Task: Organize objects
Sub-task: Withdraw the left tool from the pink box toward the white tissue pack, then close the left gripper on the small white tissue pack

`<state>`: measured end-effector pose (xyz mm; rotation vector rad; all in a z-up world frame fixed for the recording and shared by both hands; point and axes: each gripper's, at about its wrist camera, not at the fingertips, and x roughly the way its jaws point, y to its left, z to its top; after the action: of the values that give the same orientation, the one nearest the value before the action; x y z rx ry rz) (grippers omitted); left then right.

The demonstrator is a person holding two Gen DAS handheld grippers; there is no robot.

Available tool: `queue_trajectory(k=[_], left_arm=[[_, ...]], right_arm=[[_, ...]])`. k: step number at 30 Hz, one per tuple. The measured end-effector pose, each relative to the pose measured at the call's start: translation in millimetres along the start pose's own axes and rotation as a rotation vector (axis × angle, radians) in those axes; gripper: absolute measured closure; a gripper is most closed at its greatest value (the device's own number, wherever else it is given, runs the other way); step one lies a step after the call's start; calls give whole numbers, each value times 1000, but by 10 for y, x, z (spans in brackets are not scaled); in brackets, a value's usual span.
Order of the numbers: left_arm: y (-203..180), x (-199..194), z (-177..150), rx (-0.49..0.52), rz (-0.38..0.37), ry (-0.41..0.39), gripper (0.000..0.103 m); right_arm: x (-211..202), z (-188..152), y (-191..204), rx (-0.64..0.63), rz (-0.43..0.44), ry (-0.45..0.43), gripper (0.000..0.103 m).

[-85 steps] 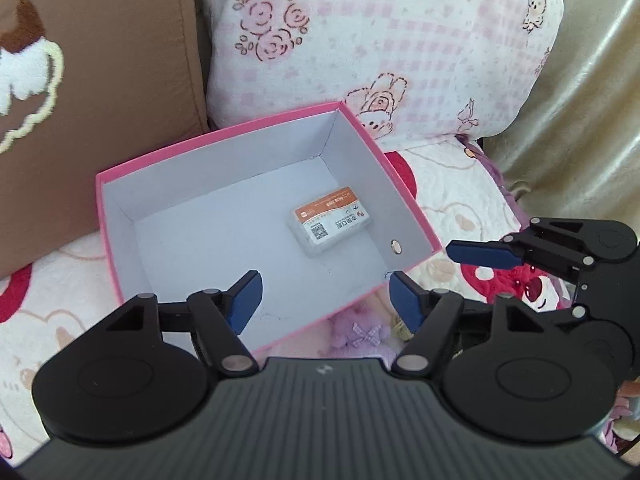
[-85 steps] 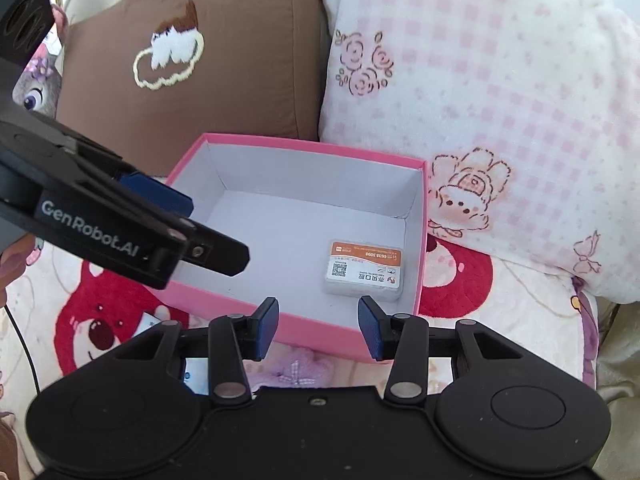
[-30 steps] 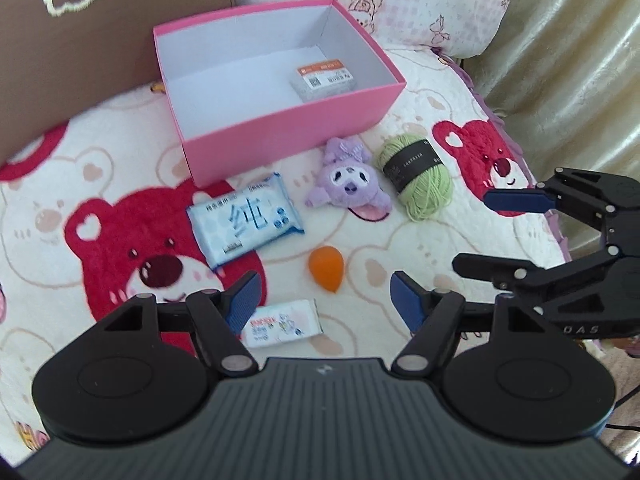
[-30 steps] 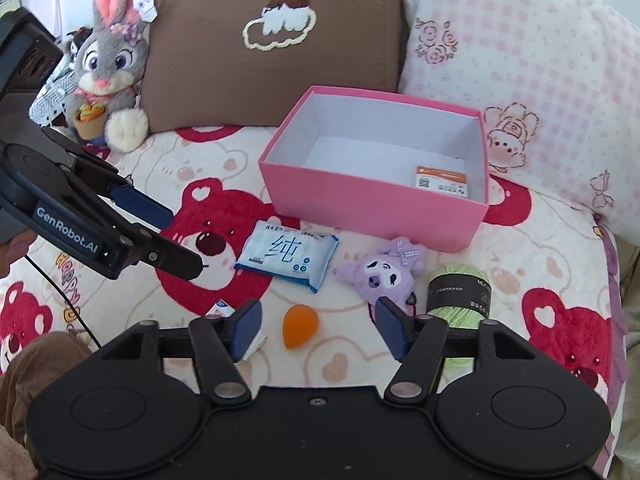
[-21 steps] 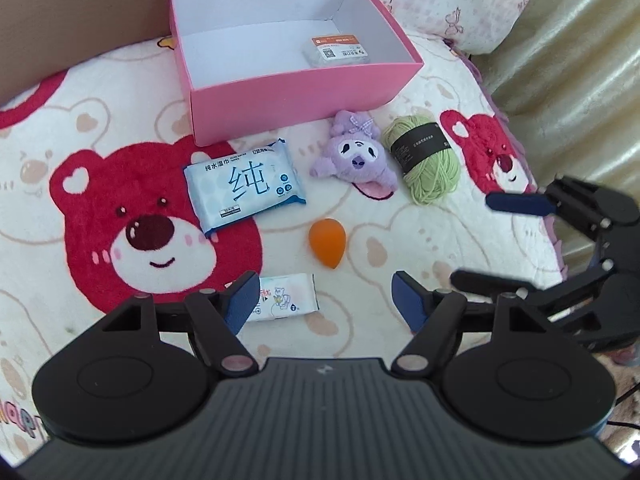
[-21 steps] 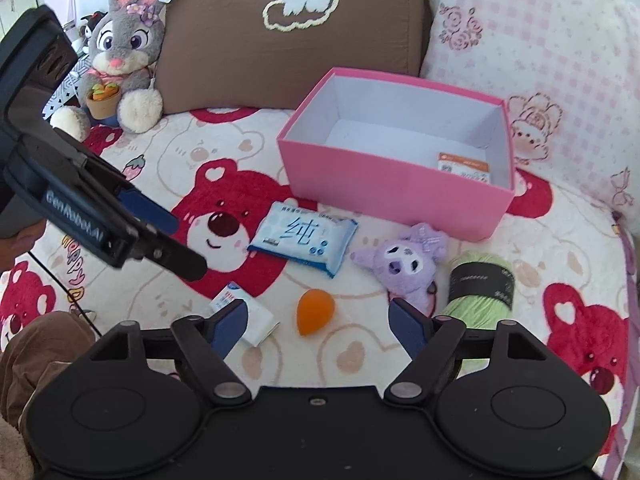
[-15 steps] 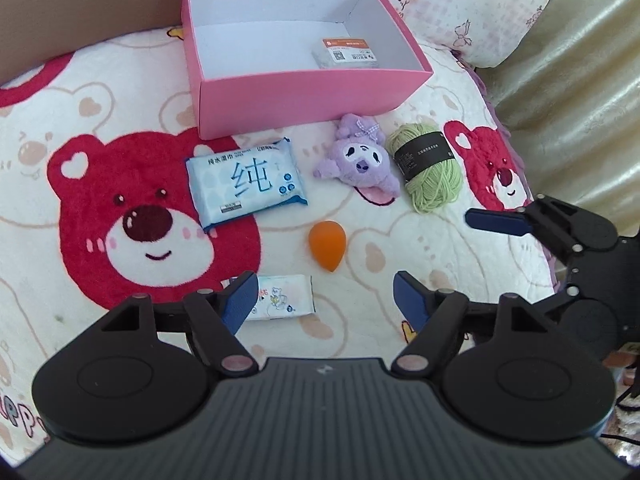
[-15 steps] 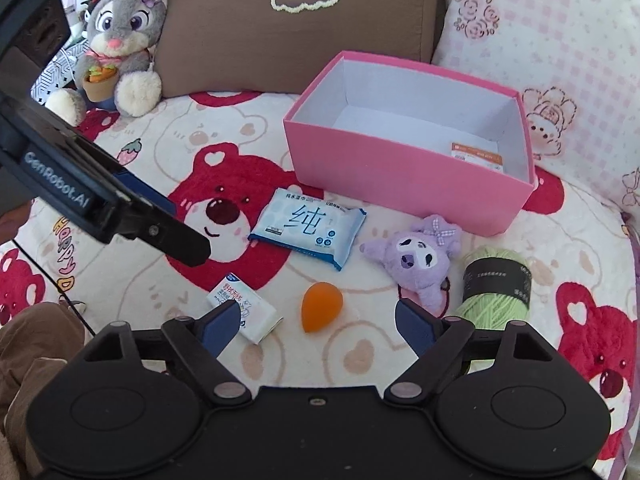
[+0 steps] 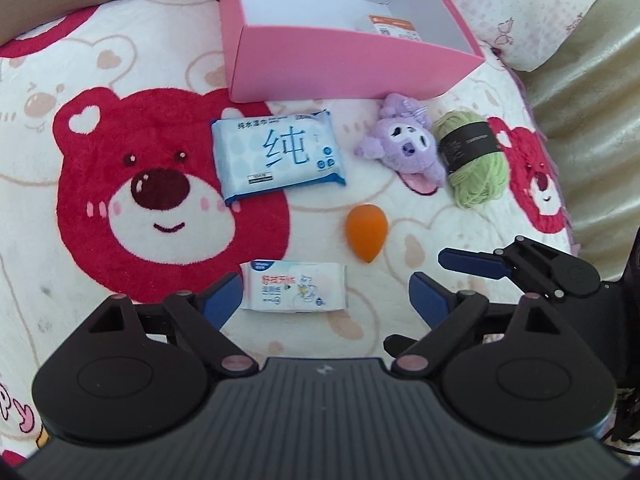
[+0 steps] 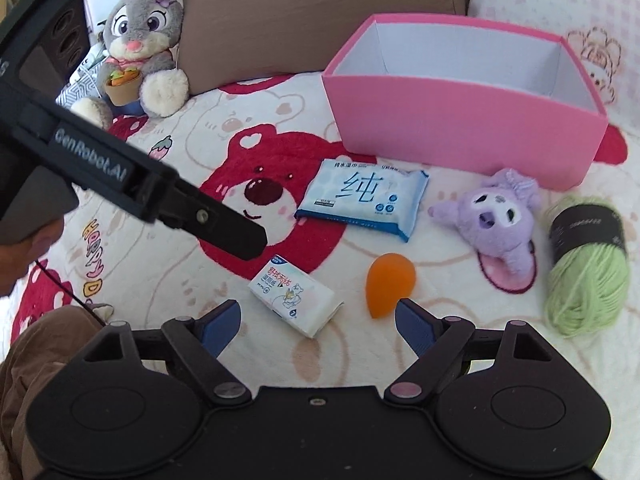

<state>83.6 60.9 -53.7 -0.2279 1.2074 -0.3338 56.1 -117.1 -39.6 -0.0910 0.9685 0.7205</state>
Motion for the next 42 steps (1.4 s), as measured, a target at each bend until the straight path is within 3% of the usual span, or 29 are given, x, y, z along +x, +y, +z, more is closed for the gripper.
queue_trajectory(k=[6, 13, 18, 25, 34, 37, 38, 42], left_arm=[[53, 185, -120, 3, 19, 30, 12], [120, 430, -154, 35, 57, 56, 12], [170, 667, -170, 48, 87, 137, 17], [249, 728, -143, 43, 78, 103, 17], [384, 802, -89, 16, 45, -1, 18], [371, 817, -113, 13, 22, 14, 35], [369, 817, -121, 8, 4, 16, 46], [371, 800, -110, 7, -17, 4, 54]], right_arm=[[300, -26, 13, 49, 70, 59, 15], [494, -162, 25, 60, 44, 121, 15], [618, -196, 33, 53, 46, 129, 16], [716, -233, 96, -22, 45, 113, 16], [747, -255, 74, -47, 41, 86, 16], [732, -259, 81, -58, 38, 79, 19], [725, -258, 85, -65, 38, 79, 28], [698, -245, 48, -63, 37, 74, 46]])
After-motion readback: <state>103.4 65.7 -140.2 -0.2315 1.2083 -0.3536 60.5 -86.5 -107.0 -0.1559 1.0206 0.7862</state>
